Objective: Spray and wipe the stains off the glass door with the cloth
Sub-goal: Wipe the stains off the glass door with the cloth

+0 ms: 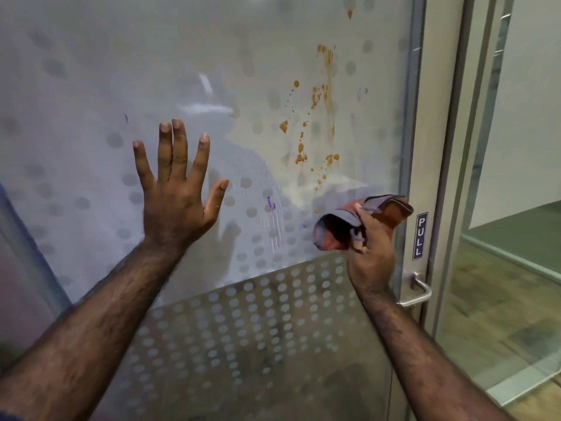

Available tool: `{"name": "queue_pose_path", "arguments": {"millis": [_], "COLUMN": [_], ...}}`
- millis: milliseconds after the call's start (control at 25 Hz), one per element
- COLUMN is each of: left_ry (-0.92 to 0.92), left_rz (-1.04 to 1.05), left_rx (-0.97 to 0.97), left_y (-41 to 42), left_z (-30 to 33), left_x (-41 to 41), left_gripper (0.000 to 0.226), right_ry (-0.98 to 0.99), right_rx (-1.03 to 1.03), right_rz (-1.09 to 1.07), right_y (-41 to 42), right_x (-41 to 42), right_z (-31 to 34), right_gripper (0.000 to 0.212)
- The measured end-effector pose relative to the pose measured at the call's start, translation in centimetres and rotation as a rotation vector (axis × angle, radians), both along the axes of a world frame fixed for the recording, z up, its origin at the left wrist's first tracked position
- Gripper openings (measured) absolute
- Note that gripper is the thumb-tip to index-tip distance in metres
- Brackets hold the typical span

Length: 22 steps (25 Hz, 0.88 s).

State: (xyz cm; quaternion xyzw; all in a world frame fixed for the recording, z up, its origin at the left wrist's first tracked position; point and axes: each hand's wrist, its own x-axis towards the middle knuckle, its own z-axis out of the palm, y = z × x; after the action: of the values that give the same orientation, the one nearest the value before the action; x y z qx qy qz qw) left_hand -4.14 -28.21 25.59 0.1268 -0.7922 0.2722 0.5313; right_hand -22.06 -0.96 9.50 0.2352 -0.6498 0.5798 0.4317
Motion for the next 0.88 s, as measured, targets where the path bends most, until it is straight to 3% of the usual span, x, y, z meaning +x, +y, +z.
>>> {"name": "queue_pose_path", "arguments": {"millis": [120, 480, 600, 880], "left_ry": [0.01, 0.03, 0.034, 0.021], "left_rz": [0.007, 0.028, 0.035, 0.085], "left_rx": [-0.005, -0.027, -0.027, -0.021], "left_y": [-0.3, -0.2, -0.2, 0.3], "left_z": [-0.2, -0.2, -0.1, 0.0], "left_x": [-0.1, -0.4, -0.5, -0.5], "left_gripper": [0.077, 0.078, 0.078, 0.079], "right_ry": [0.021, -0.02, -0.084, -0.015], "right_rx": [0.138, 0.187, 0.119, -0.007], "right_rz": [0.004, -0.161, -0.185, -0.202], "right_y": [-1.3, -3.0, -4.2, -5.7], "right_x": [-1.5, -4.6, -4.7, -5.2], "right_z": [-1.6, -1.7, -0.8, -0.7], "right_gripper": [0.077, 0.107, 0.098, 0.066]}}
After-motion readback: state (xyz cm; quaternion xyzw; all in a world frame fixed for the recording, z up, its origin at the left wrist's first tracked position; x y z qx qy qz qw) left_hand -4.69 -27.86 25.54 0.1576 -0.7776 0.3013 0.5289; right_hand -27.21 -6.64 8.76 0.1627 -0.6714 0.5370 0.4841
